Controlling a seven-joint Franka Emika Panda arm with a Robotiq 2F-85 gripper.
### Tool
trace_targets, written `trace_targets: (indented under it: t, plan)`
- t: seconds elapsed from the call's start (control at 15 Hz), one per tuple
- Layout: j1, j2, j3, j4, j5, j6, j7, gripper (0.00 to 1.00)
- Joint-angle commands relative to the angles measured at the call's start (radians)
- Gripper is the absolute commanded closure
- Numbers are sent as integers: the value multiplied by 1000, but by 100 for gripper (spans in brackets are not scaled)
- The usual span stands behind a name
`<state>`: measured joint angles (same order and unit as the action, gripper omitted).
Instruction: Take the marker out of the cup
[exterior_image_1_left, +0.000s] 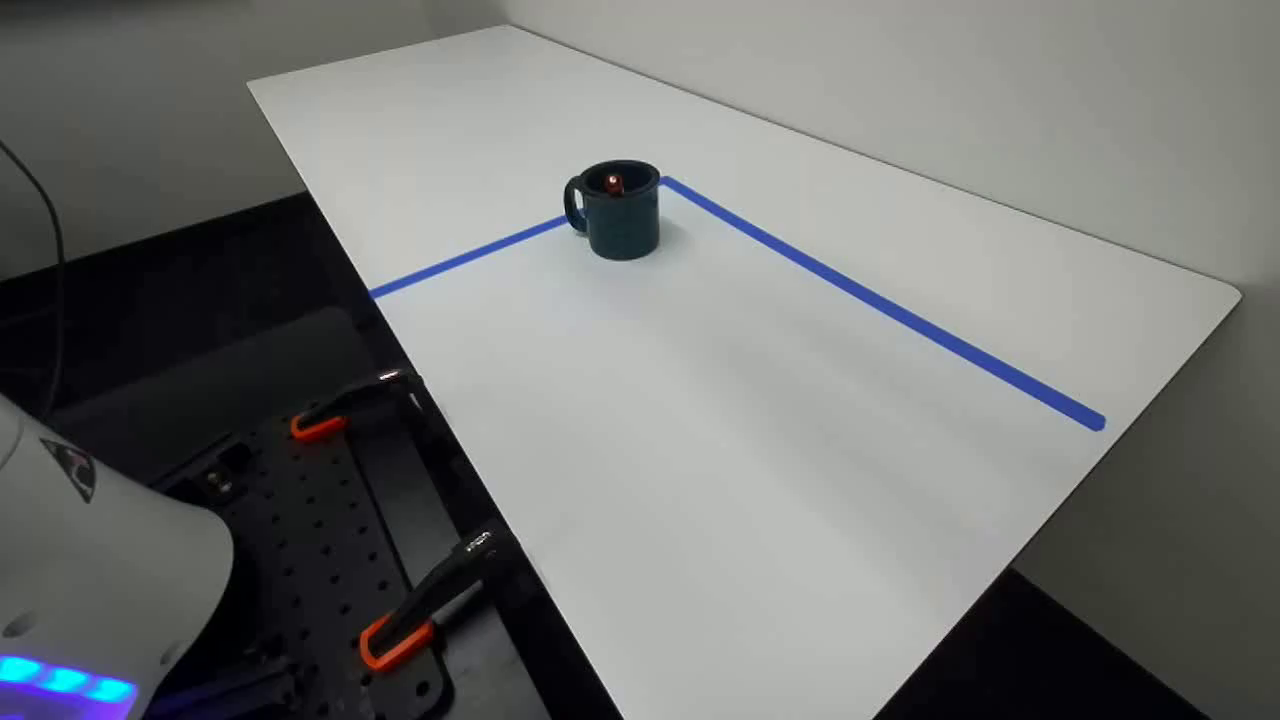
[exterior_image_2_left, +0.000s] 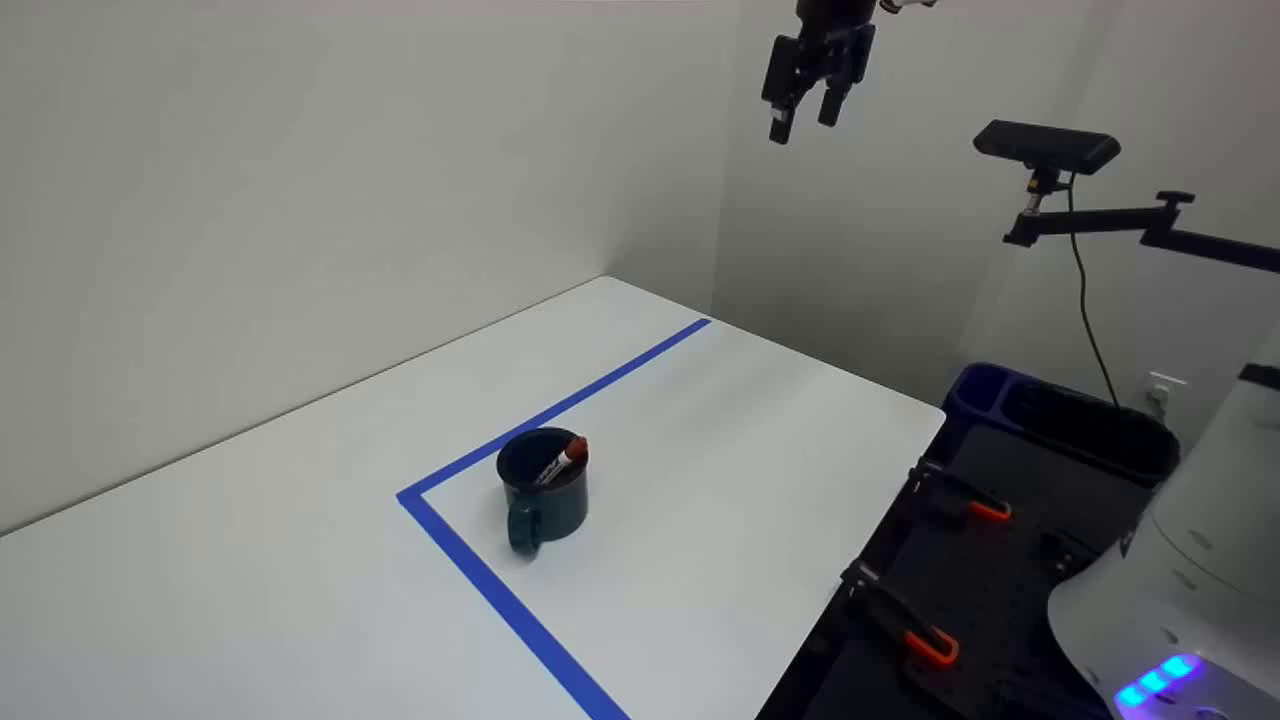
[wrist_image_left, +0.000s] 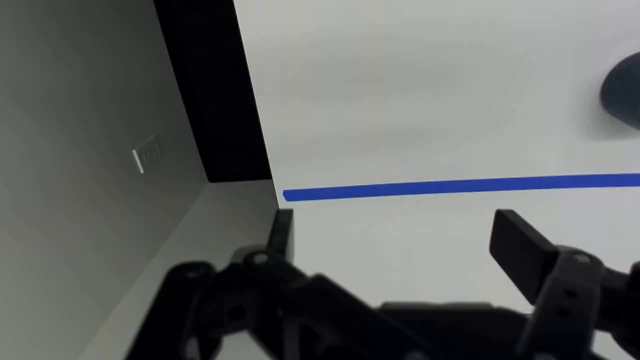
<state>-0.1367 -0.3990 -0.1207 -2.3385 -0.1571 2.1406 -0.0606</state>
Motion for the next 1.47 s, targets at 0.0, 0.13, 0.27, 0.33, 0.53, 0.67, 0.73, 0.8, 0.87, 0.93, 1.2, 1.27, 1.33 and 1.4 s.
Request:
trace_targets:
  t: [0.0, 0.13, 0.27, 0.33, 0.53, 0.67, 0.73, 0.8, 0.87, 0.93, 1.2, 1.27, 1.33, 1.4]
  plan:
    - [0, 0, 0, 3, 0, -3, -1, 0]
    - [0, 0, 0, 3, 0, -3, -1, 0]
    - [0, 0, 0, 3, 0, -3, -1, 0]
    - [0, 0, 0, 3, 0, -3, -1, 0]
    - [15, 47, 22, 19, -12, -8, 2, 0]
    - [33, 77, 53, 21, -26, -8, 11, 0]
    - [44, 94, 75, 19, -43, -13, 18, 0]
    - [54, 111, 96, 19, -62, -18, 26, 0]
    - [67, 130, 122, 16, -88, -20, 37, 0]
    - [83, 150, 142, 16, -104, -24, 34, 0]
    - [160, 268, 228, 29, -170, -41, 41, 0]
    - [180, 302, 246, 40, -184, -51, 41, 0]
    - [204, 342, 264, 54, -187, -63, 25, 0]
    - [226, 378, 279, 69, -192, -75, 17, 0]
